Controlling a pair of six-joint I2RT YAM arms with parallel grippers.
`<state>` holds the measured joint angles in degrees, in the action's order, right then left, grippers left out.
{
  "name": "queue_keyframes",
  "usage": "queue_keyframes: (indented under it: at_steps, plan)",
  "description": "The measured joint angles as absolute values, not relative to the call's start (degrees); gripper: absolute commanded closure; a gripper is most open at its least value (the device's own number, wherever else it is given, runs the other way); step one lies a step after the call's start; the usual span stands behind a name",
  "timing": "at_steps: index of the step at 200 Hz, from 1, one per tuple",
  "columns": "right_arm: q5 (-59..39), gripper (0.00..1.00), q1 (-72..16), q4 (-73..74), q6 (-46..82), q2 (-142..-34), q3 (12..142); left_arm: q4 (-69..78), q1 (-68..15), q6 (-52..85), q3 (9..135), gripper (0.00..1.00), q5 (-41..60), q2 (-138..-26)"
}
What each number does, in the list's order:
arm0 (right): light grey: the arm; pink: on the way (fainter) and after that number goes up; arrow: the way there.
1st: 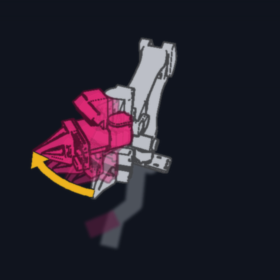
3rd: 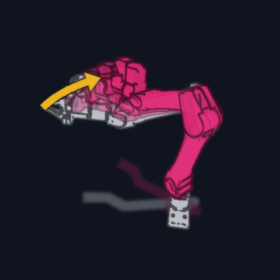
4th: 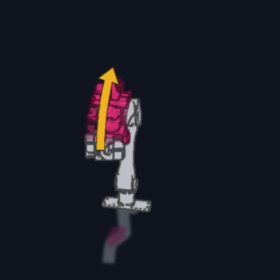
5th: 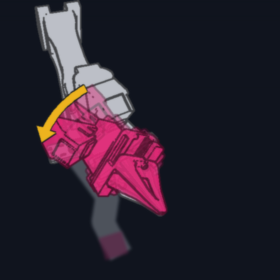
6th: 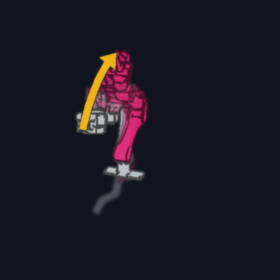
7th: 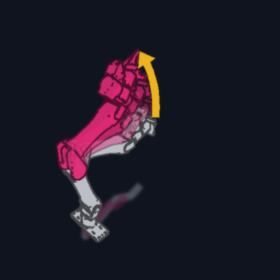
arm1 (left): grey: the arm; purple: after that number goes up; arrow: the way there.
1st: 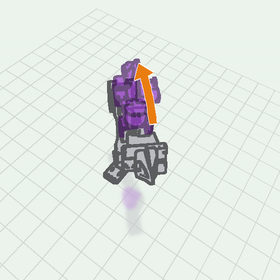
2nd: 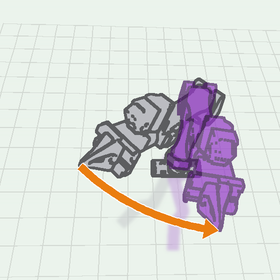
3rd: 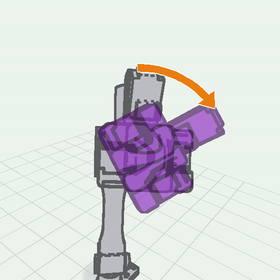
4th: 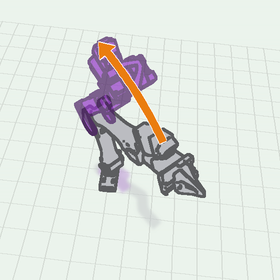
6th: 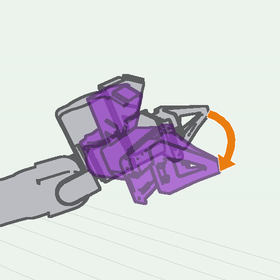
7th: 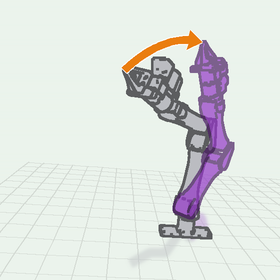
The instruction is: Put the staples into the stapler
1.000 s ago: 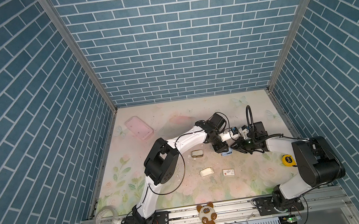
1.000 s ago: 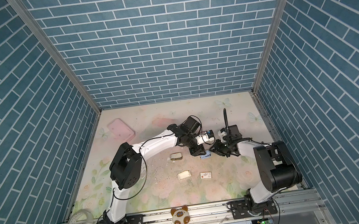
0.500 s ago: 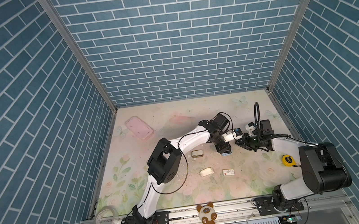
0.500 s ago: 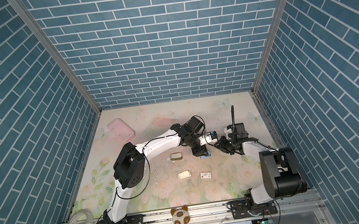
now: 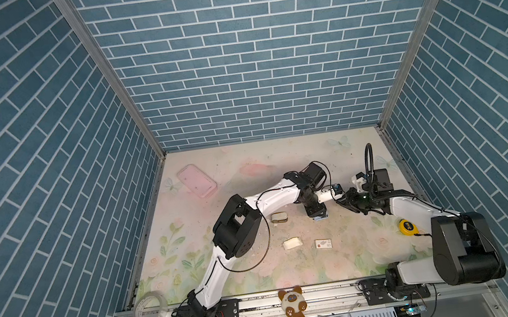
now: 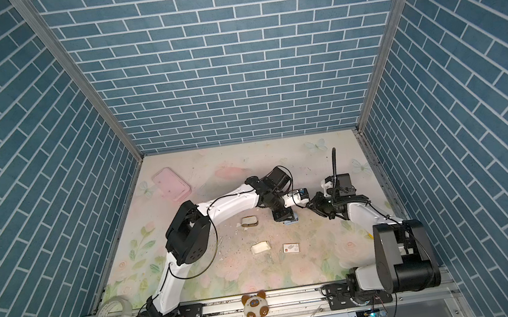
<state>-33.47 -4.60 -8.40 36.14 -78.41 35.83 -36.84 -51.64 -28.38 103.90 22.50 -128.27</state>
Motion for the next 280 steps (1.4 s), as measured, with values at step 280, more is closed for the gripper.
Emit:
queue_keyframes:
  at_steps: [280]
  plan:
    - [-27.44,0.83,-3.68,-17.65,35.97,-73.23,35.83,-47.66,-52.90,-32.97,116.81,0.93,20.45,-135.81]
